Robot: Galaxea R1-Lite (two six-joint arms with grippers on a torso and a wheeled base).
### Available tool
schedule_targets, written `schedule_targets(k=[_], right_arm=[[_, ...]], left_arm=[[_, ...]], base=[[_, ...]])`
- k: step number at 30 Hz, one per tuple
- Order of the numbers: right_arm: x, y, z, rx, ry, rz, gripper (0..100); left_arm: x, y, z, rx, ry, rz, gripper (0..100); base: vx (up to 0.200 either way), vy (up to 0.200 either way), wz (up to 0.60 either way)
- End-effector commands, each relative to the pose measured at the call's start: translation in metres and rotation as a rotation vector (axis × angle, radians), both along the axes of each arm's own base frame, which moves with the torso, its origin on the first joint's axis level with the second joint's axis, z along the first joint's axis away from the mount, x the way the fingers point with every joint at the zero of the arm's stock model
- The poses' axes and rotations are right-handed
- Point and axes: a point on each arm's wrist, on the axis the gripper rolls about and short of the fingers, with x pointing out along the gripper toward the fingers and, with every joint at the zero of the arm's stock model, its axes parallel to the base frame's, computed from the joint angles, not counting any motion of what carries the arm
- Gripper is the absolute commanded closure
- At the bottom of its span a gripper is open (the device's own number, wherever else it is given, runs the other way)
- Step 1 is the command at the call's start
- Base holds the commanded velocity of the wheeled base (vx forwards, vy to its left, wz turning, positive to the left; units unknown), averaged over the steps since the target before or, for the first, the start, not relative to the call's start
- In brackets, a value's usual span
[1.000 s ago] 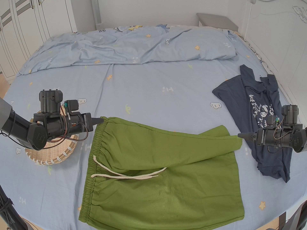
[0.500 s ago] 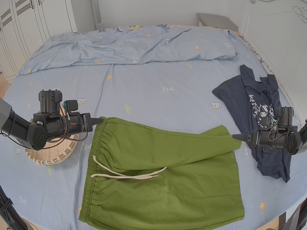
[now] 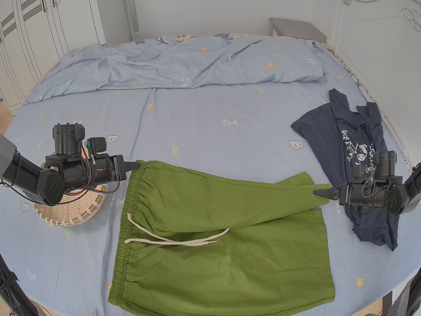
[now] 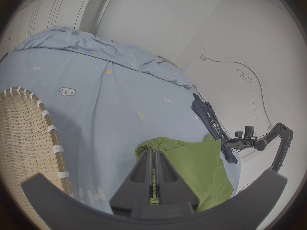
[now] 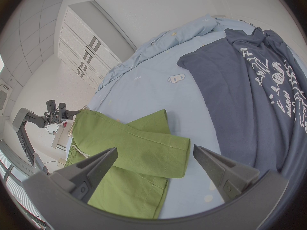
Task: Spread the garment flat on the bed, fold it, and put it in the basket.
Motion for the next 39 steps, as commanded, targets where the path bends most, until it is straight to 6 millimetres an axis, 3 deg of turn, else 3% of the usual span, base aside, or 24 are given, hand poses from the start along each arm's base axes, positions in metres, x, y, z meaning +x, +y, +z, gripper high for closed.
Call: schedule_targets(k=[1,4,5,16,25,35,39], right_arm=[[0.000,0.002,-0.001,0.000,0.002,0.006,0],[0.001,0.002,-0.001,0.000,0.000,0.006,0],[0.001,0.002,-0.001,0.000,0.000,0.006,100],[0.001,0.002,-0.001,0.000,0.002,0.006,100],[0.000,0.001,0.001,0.002,-0.003,0.003,100],[0.000,0.001,0.001,0.005,0.000,-0.001,100],[0.001,0.000,0.001,0.005,0.000,-0.003,100]], left_arm=[[0.000,0.000,-0.001,-0.001,0.003,0.001,100],[0.000,0.000,-0.001,0.000,0.002,0.000,100],[0.000,0.000,-0.001,0.000,0.002,0.000,100],[0.000,-0.001,0.000,0.001,-0.001,-0.005,100],[0.012,-0.003,0.005,-0.020,-0.018,0.012,100],[0.020,-0.004,0.020,-0.246,-0.048,0.084,100],[0.022,-0.004,0.018,-0.252,-0.057,0.101,100]], base=[[0.000,0.000,0.00],[0.000,0.000,0.00],[0.000,0.000,0.00],[0.000,0.000,0.00],[0.000,0.000,0.00],[0.000,0.000,0.00],[0.000,0.000,0.00]])
